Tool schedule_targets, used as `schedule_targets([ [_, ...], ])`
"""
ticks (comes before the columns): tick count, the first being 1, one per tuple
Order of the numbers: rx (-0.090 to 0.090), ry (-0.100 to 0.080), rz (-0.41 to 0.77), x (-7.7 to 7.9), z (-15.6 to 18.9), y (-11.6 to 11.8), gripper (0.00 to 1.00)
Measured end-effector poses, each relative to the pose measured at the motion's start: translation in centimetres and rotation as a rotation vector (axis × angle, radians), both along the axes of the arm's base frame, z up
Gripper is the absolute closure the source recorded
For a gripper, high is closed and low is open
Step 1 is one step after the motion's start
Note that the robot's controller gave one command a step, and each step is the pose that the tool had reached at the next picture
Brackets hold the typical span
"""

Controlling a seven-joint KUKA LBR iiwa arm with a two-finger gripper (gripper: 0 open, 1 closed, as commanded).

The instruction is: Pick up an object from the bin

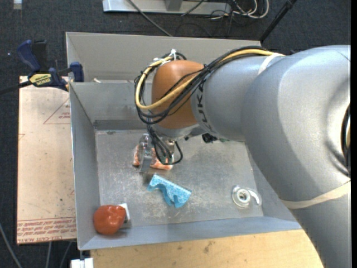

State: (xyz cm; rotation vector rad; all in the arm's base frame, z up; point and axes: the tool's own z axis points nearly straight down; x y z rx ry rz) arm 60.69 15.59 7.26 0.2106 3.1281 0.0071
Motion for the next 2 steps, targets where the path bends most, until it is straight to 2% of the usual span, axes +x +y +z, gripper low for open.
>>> schedule_targets([
  [1, -0.004, 0.011, 0.016, 0.7, 4.5, 1.0, 1.0],
  [2, 0.001, -0.009, 0.017, 2.3, 6.5, 2.0, 1.0],
])
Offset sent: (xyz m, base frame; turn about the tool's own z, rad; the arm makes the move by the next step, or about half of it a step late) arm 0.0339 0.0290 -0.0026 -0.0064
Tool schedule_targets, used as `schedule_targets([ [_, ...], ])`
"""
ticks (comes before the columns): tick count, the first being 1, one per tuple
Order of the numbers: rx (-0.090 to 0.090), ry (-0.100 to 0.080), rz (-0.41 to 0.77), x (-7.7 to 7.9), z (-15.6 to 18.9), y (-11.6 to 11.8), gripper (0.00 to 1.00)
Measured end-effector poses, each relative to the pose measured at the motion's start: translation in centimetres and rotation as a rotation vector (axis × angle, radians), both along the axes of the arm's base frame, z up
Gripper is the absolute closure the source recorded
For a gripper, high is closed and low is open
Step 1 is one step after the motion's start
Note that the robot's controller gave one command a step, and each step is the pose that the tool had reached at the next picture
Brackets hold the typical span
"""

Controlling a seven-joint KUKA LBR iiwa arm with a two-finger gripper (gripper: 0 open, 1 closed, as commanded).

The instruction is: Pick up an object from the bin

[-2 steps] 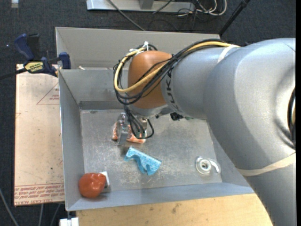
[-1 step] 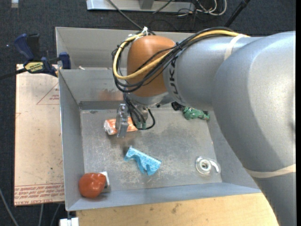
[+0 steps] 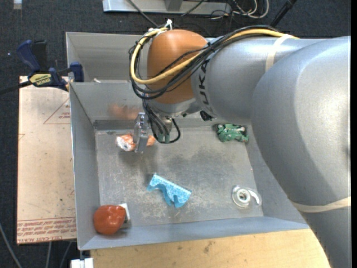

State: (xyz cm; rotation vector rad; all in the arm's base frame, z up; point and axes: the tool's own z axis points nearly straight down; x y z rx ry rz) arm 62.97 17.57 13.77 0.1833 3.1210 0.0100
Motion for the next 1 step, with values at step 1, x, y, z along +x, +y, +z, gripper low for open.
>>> schedule_targets([
  [1, -0.009, 0.01, 0.656, -3.22, -4.31, -2.97, 0.0],
])
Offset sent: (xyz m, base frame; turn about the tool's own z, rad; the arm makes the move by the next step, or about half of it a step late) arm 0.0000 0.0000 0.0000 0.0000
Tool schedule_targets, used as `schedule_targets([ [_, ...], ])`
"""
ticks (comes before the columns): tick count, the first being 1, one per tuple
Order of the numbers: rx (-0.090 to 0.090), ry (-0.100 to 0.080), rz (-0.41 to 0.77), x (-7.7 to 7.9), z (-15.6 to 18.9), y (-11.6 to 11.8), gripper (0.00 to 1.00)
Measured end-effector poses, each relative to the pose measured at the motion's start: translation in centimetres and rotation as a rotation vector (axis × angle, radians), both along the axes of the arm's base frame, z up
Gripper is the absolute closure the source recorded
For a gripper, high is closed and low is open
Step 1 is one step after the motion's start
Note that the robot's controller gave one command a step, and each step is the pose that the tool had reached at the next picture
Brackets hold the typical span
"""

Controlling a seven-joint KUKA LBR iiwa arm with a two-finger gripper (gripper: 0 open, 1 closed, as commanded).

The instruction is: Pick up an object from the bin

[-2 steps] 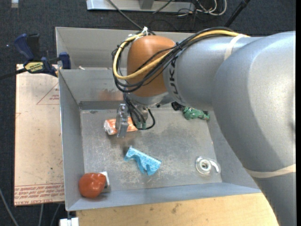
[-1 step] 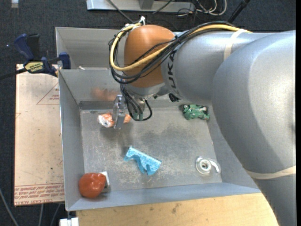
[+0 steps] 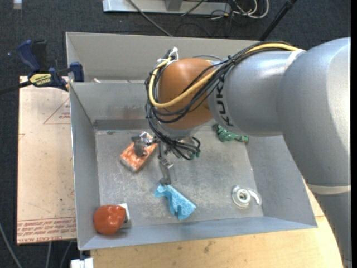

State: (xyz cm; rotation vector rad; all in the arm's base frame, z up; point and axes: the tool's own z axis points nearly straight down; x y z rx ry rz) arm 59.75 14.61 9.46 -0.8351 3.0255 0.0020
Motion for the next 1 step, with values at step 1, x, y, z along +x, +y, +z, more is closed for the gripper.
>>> schedule_targets([
  [1, 0.001, -0.002, 0.08, -0.8, -0.79, -0.94, 0.0],
])
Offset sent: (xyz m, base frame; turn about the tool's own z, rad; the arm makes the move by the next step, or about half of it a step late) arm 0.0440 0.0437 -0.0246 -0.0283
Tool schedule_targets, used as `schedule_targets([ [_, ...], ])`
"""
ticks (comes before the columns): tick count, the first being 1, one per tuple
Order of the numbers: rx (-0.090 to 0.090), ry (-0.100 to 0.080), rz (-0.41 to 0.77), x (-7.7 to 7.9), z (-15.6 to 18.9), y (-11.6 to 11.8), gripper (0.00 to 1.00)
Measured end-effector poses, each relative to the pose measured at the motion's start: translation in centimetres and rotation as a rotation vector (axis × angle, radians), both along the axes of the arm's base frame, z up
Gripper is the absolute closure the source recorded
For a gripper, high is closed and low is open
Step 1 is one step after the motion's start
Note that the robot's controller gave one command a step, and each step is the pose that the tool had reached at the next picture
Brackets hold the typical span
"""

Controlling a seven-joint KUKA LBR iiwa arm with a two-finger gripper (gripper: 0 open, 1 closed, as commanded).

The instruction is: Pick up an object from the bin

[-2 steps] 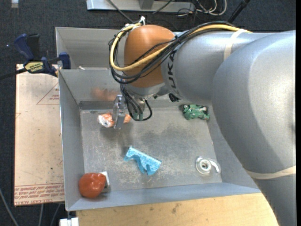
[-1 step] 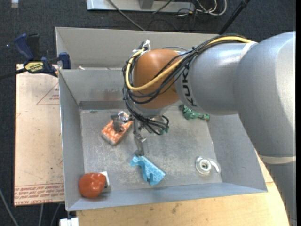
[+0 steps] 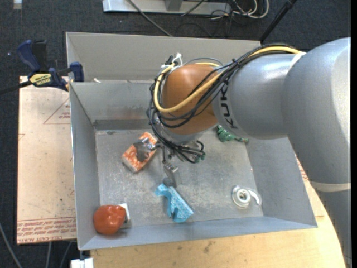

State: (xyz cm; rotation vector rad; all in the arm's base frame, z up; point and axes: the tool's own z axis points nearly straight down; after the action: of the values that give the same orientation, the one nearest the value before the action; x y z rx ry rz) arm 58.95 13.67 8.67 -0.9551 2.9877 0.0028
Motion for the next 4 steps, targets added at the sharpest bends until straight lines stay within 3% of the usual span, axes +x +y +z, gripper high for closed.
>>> schedule_targets([
  [1, -0.001, -0.005, -0.049, 4.8, -1.0, 4.5, 0.0],
  [2, -0.002, 0.002, 0.092, 5.1, -0.8, 5.2, 1.0],
  [3, -0.003, 0.003, 0.131, 4.3, -0.4, 4.4, 1.0],
  [4, -0.002, 0.007, 0.11, 4.2, 3.1, 3.5, 1.0],
])
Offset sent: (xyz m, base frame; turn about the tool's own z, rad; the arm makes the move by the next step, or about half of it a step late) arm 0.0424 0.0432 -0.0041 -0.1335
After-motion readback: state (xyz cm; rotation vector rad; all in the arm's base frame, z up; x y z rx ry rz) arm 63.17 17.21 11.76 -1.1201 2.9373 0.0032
